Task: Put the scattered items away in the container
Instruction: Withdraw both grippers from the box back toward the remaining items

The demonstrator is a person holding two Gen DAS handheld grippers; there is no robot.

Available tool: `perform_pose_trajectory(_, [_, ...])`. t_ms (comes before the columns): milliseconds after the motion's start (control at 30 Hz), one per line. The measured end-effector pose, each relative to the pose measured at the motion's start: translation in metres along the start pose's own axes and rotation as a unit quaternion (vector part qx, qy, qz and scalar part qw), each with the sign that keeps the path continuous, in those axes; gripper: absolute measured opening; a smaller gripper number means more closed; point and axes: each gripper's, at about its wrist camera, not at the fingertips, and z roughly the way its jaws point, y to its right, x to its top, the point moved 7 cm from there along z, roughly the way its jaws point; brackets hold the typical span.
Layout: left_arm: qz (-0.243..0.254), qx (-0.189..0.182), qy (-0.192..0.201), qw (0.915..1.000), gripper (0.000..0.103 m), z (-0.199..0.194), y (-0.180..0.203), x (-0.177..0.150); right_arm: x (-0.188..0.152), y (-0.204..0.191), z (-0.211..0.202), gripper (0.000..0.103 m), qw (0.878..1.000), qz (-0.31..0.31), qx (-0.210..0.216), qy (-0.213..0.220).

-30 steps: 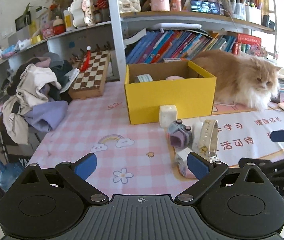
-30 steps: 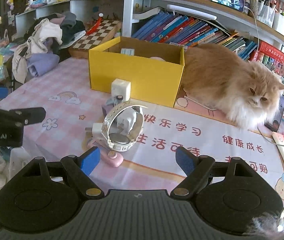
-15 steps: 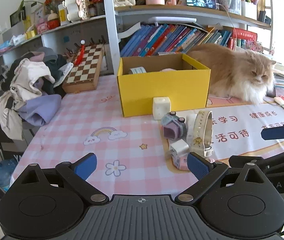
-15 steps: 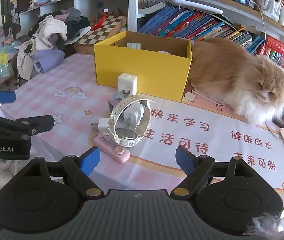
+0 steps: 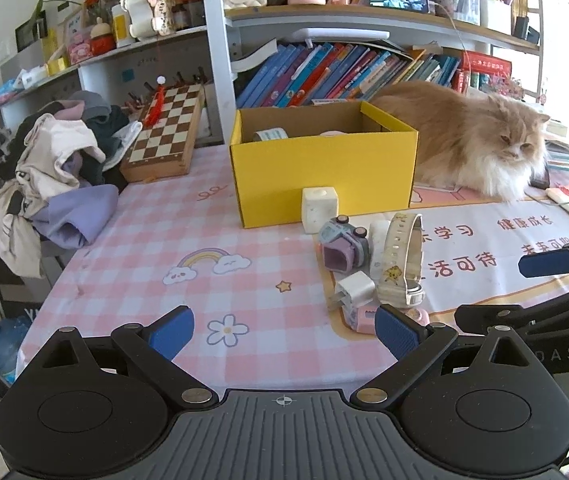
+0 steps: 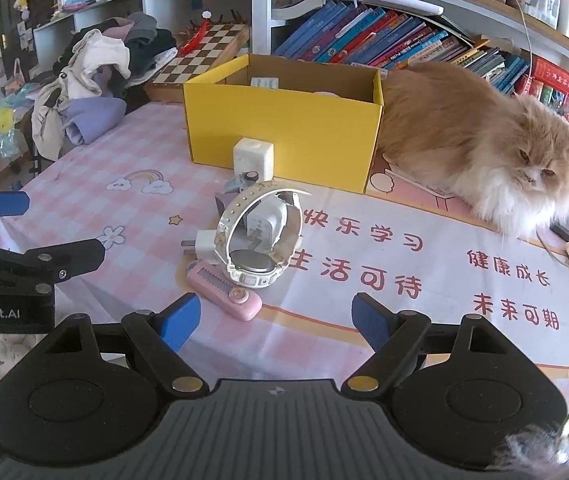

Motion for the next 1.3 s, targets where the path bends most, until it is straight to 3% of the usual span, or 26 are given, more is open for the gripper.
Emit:
perform_pose_trajectory(867, [-0.010,-0.002,-0.001,1.0000,0.099,0.0013,-0.0041,-0.0011,0.0022,0.0071,0.0054,0.082,1.000,0.012,-0.004,-0.005])
perform_pose_trajectory(1300, [0.002,-0.021,-0.008,0.9997,0.099,0.0029,0.0000,-0.0044,0.0047,0.0033,0.0059,0.082,1.000,0.014,0.000,0.000])
